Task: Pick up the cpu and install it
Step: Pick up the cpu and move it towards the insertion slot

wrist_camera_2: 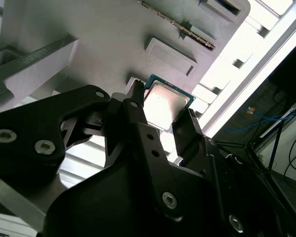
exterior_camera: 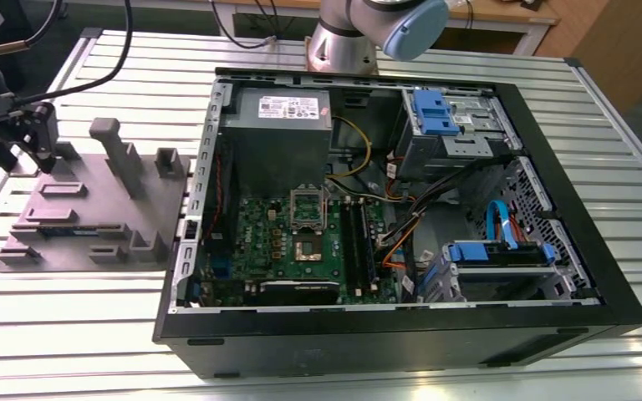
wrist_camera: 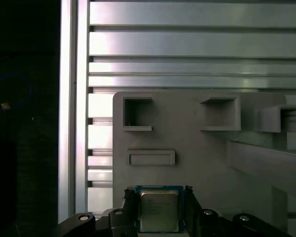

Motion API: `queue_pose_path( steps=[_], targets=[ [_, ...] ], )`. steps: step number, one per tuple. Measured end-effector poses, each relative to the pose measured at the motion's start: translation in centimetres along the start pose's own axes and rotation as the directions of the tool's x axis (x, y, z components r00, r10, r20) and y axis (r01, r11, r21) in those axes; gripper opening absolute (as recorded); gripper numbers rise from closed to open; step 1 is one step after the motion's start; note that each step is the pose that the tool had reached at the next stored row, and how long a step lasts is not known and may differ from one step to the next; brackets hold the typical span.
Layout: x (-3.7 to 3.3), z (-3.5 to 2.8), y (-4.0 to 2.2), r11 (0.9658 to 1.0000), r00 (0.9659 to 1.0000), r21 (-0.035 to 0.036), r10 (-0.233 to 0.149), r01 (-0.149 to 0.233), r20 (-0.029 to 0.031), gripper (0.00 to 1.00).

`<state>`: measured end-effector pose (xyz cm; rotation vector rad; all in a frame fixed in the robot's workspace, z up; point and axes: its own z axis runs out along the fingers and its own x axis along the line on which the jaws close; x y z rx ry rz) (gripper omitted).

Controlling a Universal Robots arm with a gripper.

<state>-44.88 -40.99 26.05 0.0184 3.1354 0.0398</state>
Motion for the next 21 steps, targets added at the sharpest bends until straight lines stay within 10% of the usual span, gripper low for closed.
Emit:
queue_pose_path(
  steps=[21],
  targets=[
    [-0.01,-0.71,0.02,1.0000,1.0000,0.0000,0.000,0.000,0.0000,0.48]
  ],
)
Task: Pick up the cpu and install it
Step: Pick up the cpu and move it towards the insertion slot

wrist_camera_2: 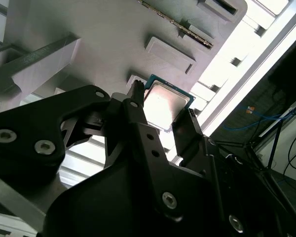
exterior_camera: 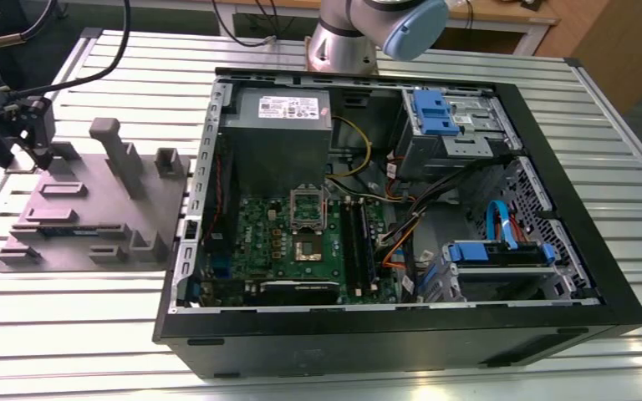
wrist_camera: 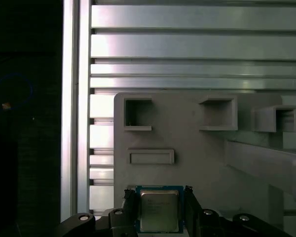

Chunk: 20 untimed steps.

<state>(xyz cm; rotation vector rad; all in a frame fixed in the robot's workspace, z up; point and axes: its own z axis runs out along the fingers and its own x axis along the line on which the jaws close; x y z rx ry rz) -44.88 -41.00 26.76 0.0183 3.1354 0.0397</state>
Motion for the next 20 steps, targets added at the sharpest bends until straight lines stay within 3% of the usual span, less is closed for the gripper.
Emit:
queue_pose_path(
  steps=[20],
  targets=[
    [0.00,-0.69,0.02,1.0000,1.0000,0.0000,0.000,0.000,0.0000,0.48]
  ],
)
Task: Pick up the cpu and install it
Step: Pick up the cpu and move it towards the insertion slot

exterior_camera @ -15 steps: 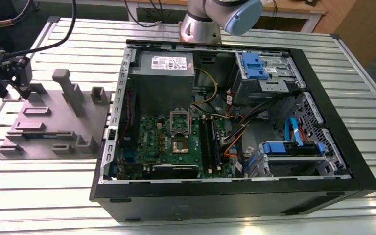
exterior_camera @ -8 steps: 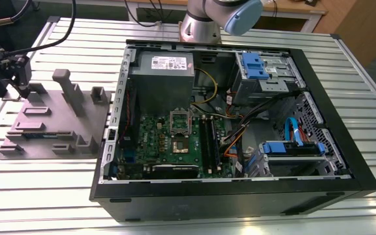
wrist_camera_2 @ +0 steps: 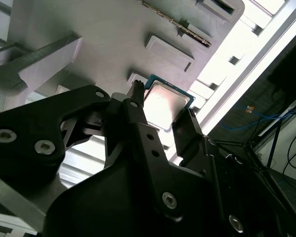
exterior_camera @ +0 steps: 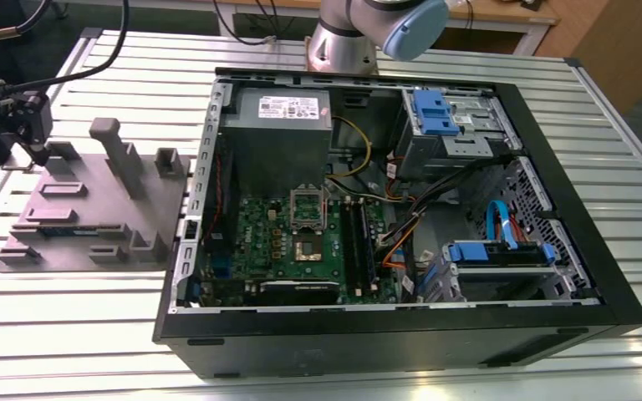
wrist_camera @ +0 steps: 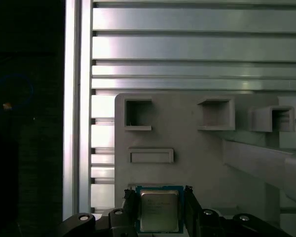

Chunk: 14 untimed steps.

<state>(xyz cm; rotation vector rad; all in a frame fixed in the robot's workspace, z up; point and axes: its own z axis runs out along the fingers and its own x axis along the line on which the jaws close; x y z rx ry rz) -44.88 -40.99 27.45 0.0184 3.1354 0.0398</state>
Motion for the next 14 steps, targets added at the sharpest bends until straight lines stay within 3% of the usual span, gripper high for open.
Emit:
queue_pose_path(
  steps=[14],
  targets=[
    [0.00,-0.39,0.01,1.0000,1.0000,0.0000,0.000,0.000,0.0000,0.48]
  ],
)
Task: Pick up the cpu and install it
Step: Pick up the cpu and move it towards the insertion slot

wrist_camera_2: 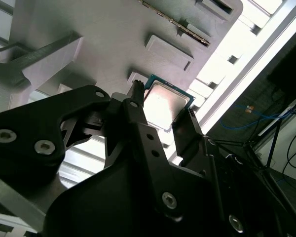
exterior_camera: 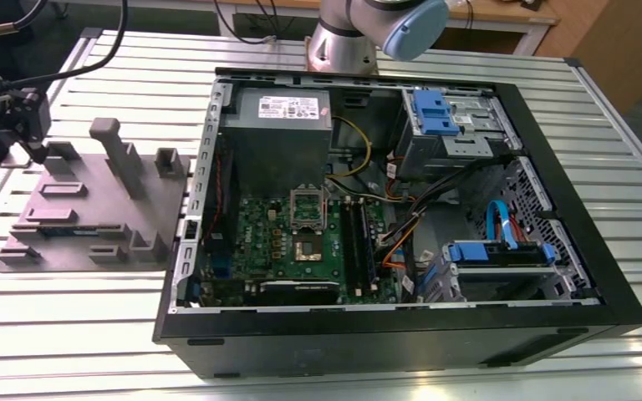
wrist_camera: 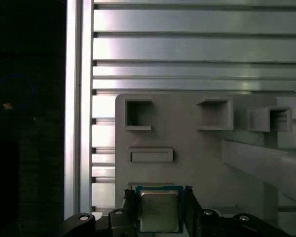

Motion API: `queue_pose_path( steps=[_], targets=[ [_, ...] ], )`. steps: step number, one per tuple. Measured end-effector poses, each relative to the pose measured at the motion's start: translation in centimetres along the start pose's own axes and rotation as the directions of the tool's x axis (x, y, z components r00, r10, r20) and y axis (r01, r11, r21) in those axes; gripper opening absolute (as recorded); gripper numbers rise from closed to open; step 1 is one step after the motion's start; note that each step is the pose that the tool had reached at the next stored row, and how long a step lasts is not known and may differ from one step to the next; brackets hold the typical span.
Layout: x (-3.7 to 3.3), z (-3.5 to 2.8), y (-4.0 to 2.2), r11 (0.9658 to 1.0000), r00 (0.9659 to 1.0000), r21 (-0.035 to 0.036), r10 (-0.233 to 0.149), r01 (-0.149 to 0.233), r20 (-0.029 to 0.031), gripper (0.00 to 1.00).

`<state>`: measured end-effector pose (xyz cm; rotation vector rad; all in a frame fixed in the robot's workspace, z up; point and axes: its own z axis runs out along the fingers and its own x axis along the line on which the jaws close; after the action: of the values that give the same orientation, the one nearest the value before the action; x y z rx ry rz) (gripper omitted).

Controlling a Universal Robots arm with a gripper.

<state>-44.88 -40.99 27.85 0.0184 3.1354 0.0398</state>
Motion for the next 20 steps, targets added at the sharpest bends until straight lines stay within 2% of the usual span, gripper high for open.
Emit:
queue_pose_path(
  steps=[20],
  targets=[
    [0.00,-0.44,0.01,1.0000,1.0000,0.0000,0.000,0.000,0.0000,0.48]
  ],
)
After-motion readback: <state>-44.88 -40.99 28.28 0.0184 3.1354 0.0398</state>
